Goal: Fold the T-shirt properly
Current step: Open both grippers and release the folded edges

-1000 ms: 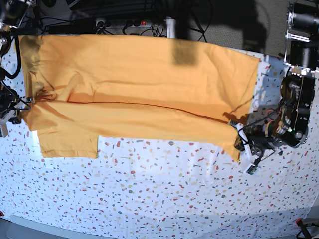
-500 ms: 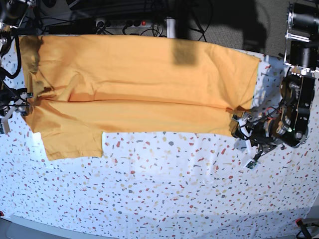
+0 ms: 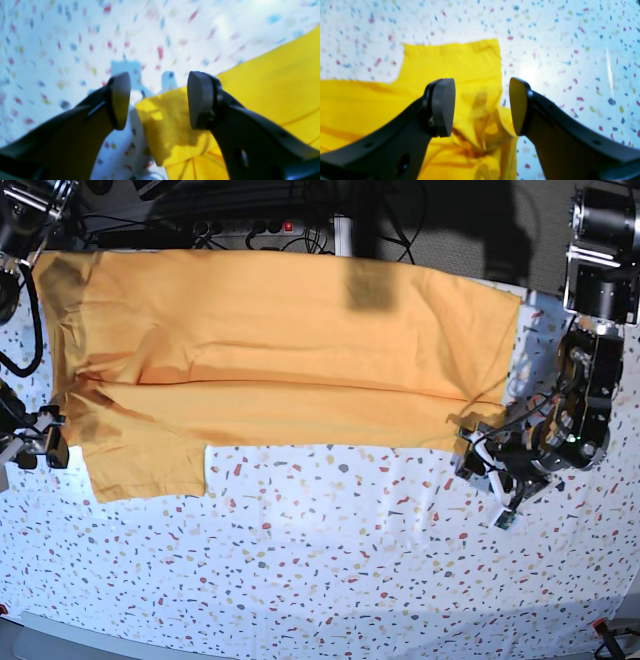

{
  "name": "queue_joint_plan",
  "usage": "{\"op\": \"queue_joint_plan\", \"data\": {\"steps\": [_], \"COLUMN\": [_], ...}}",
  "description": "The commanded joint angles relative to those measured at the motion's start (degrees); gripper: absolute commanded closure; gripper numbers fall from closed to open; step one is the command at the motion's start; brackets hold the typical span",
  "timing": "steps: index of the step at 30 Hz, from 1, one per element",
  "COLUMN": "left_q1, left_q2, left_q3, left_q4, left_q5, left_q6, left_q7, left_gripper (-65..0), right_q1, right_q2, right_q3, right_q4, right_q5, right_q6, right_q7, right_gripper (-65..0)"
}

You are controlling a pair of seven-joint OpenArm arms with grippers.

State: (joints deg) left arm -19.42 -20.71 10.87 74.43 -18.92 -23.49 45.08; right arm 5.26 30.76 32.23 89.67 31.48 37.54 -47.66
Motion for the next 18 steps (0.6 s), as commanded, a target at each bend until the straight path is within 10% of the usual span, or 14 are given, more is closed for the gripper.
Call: {"op": "queue_joint_plan", "data": {"steps": [1, 10, 18], "left_q1": [-1.9, -2.2, -2.4], "left_q2": [-0.2, 0.0, 0.0], "left_q3": [-0.3, -0.3, -0.3], "left_q4": [-1.2, -7.1, -7.1], "left_q5": [0.0, -1.6, -3.7], "left_q6": [0.1, 0.1, 0.1], "left_q7": [-0.8, -0.8, -1.4], "left_gripper": [-35.5, -34.2, -7.6], "right_q1": [1.7, 4.5, 4.5], "right_q2": [1.2, 1.1, 1.1], "right_q3": [0.4, 0.3, 0.3], "right_q4": [1.1, 1.1, 1.1], "right_q5": [1.2, 4.6, 4.6], "right_q6": [0.0, 0.2, 0.2], "right_q7": [0.9, -0.4, -0.4], "right_gripper": [-34.5, -34.5, -34.5]}}
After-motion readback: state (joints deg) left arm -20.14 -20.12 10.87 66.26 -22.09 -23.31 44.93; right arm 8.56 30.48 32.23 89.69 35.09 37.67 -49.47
